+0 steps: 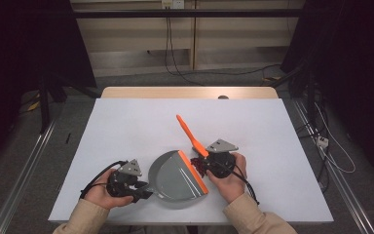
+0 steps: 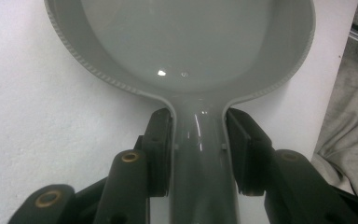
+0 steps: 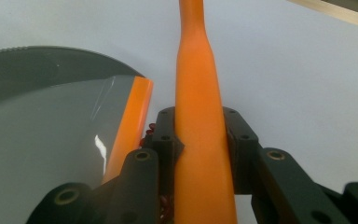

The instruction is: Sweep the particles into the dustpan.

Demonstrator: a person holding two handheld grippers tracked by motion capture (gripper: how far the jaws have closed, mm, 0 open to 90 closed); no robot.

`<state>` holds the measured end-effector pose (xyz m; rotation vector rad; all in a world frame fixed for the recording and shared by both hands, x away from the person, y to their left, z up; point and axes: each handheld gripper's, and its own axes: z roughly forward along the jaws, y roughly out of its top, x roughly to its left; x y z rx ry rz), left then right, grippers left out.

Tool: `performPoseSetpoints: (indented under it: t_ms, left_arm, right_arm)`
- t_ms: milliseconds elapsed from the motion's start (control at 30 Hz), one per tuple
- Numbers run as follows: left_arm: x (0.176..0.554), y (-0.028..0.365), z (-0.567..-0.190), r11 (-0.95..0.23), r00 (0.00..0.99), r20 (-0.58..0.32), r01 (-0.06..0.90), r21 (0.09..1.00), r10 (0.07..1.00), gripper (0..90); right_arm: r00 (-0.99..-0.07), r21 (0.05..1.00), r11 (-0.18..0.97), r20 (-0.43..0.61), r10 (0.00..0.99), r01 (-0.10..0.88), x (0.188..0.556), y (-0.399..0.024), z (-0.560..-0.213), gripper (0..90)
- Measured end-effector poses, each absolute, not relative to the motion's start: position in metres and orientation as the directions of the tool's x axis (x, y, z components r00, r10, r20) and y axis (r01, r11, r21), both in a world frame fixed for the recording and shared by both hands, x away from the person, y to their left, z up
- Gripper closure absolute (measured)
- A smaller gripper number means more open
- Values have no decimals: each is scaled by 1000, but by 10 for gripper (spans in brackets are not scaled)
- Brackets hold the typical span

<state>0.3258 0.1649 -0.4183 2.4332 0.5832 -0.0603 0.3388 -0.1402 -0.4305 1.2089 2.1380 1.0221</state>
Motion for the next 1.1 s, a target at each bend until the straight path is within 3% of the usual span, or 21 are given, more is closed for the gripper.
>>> performPoseSetpoints:
  t_ms: [1100]
  left_arm:
    - [327, 162, -418, -711, 900, -188, 426, 559, 392, 629]
  right_arm:
    - [-472, 803, 215, 91, 877, 555, 327, -120, -431, 702]
